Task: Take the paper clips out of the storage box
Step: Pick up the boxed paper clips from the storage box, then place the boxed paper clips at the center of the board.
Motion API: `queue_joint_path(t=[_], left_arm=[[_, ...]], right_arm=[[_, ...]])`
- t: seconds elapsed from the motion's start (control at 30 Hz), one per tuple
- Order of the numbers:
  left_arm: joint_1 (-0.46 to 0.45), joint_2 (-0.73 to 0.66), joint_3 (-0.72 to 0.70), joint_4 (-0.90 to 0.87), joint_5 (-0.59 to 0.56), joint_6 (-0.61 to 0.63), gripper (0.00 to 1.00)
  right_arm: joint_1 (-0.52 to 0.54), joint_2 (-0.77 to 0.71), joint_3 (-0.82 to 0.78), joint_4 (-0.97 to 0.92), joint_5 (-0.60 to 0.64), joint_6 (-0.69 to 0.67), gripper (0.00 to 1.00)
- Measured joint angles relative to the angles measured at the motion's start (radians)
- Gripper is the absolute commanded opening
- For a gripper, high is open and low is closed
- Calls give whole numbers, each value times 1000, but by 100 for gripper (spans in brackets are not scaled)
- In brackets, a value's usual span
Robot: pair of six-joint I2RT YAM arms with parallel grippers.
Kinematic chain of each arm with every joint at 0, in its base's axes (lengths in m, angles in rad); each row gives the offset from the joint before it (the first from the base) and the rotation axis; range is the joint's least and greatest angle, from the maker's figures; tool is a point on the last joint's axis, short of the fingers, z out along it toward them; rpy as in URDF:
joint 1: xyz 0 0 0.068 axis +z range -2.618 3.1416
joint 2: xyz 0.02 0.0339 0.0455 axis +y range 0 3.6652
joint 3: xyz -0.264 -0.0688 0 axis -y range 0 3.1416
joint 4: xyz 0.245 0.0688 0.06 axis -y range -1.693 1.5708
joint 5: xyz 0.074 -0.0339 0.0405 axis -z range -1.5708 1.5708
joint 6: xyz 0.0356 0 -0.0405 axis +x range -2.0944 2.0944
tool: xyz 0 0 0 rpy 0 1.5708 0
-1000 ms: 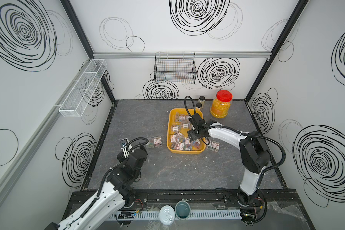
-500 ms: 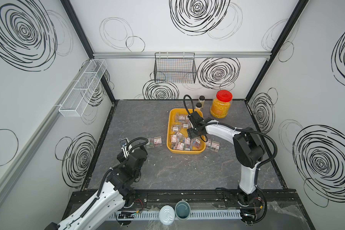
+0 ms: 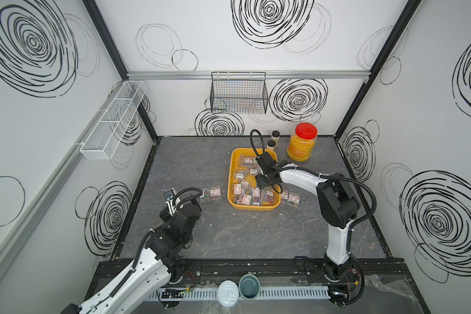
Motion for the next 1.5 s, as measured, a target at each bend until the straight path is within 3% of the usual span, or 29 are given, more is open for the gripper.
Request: queue_joint_path(t=[0.37, 0.67, 1.1, 1.5], left_arm=[[0, 1, 0, 0, 0, 0, 99], [0, 3, 0, 0, 0, 0, 99], [0, 7, 0, 0, 0, 0, 99], [0, 7, 0, 0, 0, 0, 99]], right_arm=[[26, -51, -64, -2, -1, 14, 74], [5, -50, -64, 15, -42, 32, 57], [-9, -71, -27, -5, -41, 63, 43], [-17, -370, -156, 20, 22, 117, 36]])
